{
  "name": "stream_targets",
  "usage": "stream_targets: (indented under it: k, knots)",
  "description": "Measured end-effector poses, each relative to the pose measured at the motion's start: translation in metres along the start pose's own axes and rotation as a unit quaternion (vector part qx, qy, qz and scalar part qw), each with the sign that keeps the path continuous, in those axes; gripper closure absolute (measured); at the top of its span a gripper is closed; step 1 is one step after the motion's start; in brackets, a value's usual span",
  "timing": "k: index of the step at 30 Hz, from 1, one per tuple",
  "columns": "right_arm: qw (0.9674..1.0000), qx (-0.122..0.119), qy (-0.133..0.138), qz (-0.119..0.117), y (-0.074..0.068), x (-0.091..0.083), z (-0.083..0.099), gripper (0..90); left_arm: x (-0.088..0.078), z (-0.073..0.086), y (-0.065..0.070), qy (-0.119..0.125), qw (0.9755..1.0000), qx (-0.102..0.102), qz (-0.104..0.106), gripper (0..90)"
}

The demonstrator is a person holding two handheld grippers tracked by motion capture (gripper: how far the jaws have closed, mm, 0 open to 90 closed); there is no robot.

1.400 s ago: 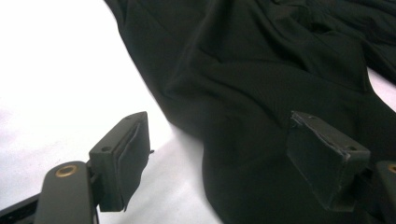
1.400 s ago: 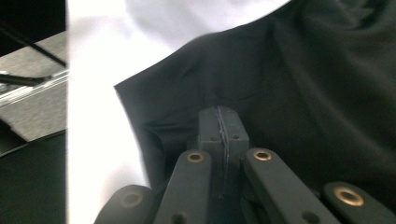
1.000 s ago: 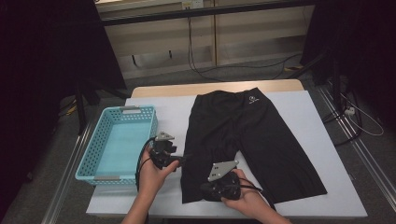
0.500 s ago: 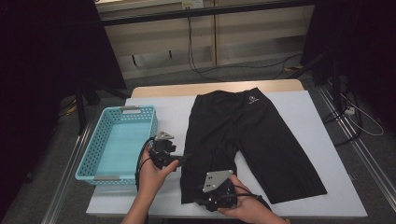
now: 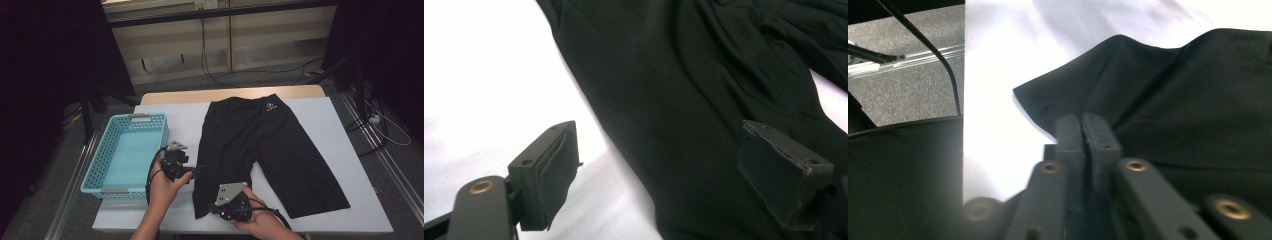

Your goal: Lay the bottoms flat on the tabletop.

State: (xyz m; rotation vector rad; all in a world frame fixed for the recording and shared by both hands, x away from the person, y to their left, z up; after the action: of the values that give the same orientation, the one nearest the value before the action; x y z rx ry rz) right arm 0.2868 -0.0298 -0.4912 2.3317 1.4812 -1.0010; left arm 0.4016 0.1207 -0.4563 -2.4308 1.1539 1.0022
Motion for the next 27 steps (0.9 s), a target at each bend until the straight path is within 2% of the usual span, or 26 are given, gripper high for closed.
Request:
stream_targets:
  k: [6,8,14,17,18,21,23,27]
  knots:
    - [0.9999,0.004,-0.009,-0.002,0.0,-0.001,-0.003,88.1,0.0,0.0,-0.001,-0.002,1.0,0.001,0.0,17.7]
    - [0.9997,0.015,-0.015,-0.013,-0.001,-0.002,-0.003,88.2,0.0,0.0,-0.001,-0.002,1.0,0.0,0.0,17.6]
    - [0.9986,0.022,-0.012,-0.046,-0.008,-0.007,-0.004,88.3,0.001,0.002,-0.003,-0.005,1.0,-0.001,-0.001,17.6]
    - [0.9987,0.022,-0.012,-0.043,-0.01,-0.008,-0.004,87.2,0.002,0.003,-0.002,-0.006,1.0,-0.002,-0.004,17.6]
    - [0.999,0.018,-0.011,-0.039,-0.009,-0.008,-0.003,85.4,0.002,0.003,-0.002,-0.011,0.9999,-0.001,0.0,17.7]
    - [0.9986,0.026,-0.017,-0.044,-0.01,-0.007,-0.001,73.0,0.003,0.003,-0.001,-0.012,0.9999,0.001,-0.001,17.7]
    - [0.999,0.017,-0.017,-0.037,-0.01,-0.009,-0.001,68.2,0.005,0.004,-0.001,-0.01,1.0,0.0,0.0,17.9]
    - [0.999,0.039,-0.001,-0.022,-0.001,-0.02,-0.005,57.5,0.007,0.005,-0.001,-0.017,0.9998,0.006,0.001,18.2]
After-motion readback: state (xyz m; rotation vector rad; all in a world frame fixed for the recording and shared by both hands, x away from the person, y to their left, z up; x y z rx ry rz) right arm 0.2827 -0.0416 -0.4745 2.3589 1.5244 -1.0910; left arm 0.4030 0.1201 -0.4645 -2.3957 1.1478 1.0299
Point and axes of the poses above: each handheld gripper's, and its own axes: x roughly forward along the jaws, z roughly out of its underside, y roughly to its right, the point moved 4 cm from there along x, roughly forward along the jaws, and after that the axes turned 12 degrees about x, right-handed, at the moved point
